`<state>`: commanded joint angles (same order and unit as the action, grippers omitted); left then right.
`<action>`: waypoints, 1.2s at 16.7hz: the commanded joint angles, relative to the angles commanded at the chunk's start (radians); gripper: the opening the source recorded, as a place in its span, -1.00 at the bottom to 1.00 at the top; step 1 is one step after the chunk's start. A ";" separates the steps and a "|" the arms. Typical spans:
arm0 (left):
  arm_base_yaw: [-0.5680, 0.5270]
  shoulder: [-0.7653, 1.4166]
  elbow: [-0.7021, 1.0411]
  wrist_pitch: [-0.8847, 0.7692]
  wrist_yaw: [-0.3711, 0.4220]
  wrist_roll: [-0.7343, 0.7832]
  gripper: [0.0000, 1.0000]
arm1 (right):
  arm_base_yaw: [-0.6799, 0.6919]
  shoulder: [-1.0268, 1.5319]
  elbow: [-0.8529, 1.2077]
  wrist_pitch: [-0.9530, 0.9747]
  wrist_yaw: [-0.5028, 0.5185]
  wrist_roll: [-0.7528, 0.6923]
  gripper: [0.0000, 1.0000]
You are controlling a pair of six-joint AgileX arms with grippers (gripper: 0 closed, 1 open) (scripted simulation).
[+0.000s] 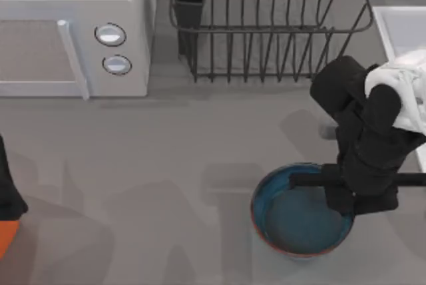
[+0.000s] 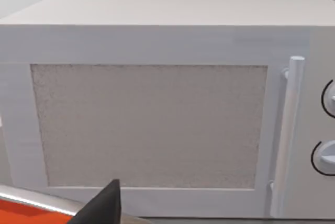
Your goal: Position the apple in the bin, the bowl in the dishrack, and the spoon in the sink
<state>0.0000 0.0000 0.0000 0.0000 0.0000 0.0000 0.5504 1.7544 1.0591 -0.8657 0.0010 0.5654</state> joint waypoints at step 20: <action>0.000 0.000 0.000 0.000 0.000 0.000 1.00 | 0.125 -0.140 0.273 -0.048 0.265 -0.128 -1.00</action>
<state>0.0000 0.0000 0.0000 0.0000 0.0000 0.0000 0.6757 1.6142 1.3323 -0.9136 0.2665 0.4377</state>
